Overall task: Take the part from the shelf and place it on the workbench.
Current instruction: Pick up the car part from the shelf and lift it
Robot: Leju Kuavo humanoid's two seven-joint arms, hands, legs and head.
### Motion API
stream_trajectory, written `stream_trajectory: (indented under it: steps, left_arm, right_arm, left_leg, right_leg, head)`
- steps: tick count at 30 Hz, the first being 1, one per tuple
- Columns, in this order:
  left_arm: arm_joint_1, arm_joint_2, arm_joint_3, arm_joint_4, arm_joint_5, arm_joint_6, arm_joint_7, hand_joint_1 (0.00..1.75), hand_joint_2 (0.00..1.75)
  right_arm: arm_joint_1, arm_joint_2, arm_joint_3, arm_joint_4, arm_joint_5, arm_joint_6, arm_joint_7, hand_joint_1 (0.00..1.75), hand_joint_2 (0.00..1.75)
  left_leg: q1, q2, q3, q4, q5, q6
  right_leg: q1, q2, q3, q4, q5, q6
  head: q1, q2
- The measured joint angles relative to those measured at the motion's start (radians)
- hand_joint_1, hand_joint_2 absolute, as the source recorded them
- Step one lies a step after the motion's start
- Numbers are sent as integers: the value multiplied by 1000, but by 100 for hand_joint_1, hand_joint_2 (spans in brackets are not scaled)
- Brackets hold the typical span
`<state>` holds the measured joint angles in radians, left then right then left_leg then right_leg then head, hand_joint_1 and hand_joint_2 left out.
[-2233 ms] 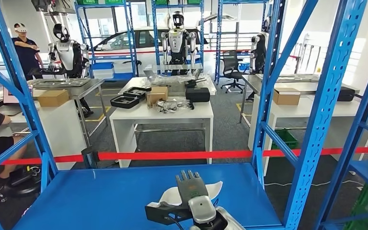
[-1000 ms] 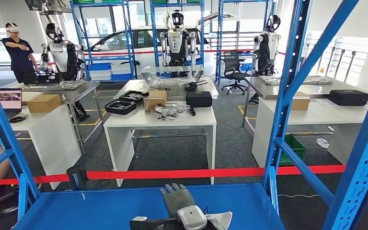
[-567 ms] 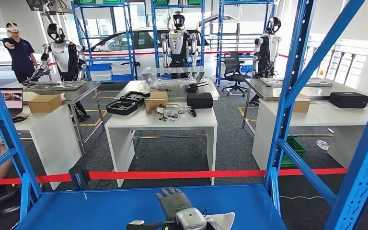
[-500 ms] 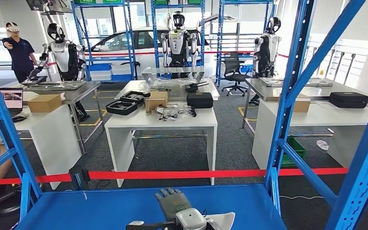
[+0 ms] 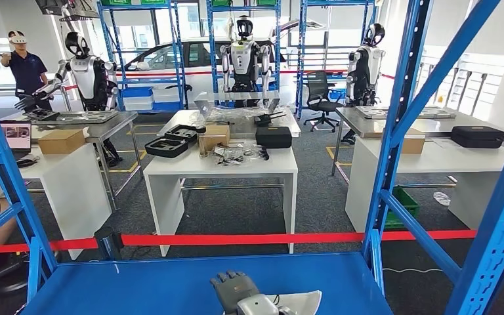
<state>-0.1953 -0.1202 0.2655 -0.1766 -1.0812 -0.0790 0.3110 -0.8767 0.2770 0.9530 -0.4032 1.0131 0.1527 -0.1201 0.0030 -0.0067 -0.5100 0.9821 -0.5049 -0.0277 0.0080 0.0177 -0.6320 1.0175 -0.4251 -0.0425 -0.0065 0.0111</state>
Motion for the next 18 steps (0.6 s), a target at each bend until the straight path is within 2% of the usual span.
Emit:
stream_trajectory:
  steps: [18]
  left_arm:
    - [4, 0, 1, 1, -1, 10, 0, 0, 0]
  right_arm:
    - [9, -2, 39, 0, -46, 30, 6, 0, 175]
  left_leg:
    - [0, 0, 0, 0, 0, 0]
  right_leg:
    - [0, 0, 0, 0, 0, 0]
  head:
    - [0, 0]
